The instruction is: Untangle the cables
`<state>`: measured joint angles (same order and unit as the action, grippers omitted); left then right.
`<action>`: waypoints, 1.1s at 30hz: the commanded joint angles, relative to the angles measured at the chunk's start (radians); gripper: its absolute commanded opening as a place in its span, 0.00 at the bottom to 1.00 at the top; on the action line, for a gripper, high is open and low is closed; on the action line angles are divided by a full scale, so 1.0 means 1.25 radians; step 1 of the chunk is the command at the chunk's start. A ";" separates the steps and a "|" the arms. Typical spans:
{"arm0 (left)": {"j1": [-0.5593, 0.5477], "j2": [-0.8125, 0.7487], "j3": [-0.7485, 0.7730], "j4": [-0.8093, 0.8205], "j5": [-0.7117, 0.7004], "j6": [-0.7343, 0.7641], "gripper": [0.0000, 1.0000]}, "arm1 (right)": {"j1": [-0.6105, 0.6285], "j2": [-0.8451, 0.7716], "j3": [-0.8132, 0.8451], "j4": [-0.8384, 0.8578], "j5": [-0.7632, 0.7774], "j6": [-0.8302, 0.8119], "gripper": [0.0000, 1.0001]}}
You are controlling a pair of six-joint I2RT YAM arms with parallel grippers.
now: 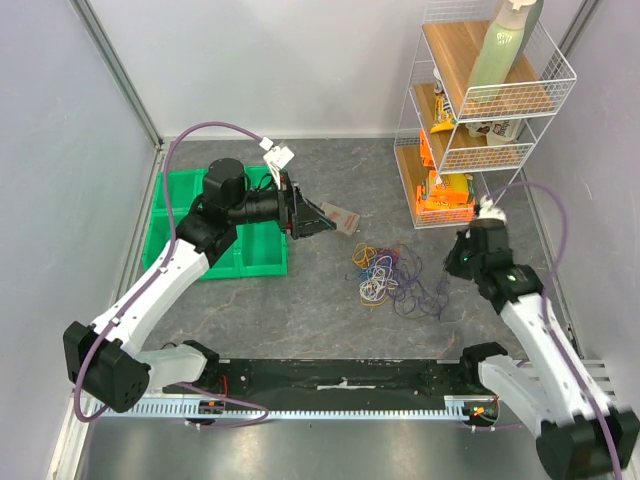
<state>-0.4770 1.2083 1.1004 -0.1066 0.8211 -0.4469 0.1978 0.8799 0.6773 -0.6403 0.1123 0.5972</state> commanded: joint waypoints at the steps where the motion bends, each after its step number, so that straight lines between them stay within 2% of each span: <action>1: -0.011 0.000 0.034 -0.001 0.020 0.036 0.82 | -0.002 -0.177 0.188 0.007 -0.120 -0.117 0.00; 6: -0.022 -0.002 0.028 0.017 0.034 0.038 0.81 | -0.004 -0.186 0.348 0.027 -0.297 -0.187 0.00; 10: -0.037 -0.013 0.019 0.036 0.047 0.046 0.79 | -0.004 -0.186 0.426 0.105 -0.405 -0.200 0.00; 12: -0.042 -0.022 0.014 0.044 0.051 0.051 0.78 | -0.002 -0.165 0.485 0.130 -0.452 -0.192 0.00; 17: -0.055 -0.057 -0.008 0.107 0.087 0.046 0.77 | -0.002 -0.100 0.533 0.203 -0.544 -0.134 0.00; 22: -0.069 -0.097 -0.044 0.189 0.116 0.026 0.81 | -0.004 -0.044 0.597 0.301 -0.641 -0.056 0.00; 25: -0.072 -0.116 -0.064 0.225 0.113 0.007 0.82 | -0.002 -0.017 0.656 0.384 -0.650 0.002 0.00; 30: -0.074 -0.120 -0.068 0.234 0.104 0.000 0.82 | -0.002 0.068 0.838 0.405 -0.614 0.053 0.00; 33: -0.074 -0.120 -0.102 0.336 0.087 -0.043 0.85 | -0.002 0.103 0.873 0.478 -0.621 0.128 0.00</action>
<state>-0.5652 1.0695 1.0180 0.1429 0.9272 -0.4320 0.1982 0.9810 1.6798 -0.2096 -0.6361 0.6197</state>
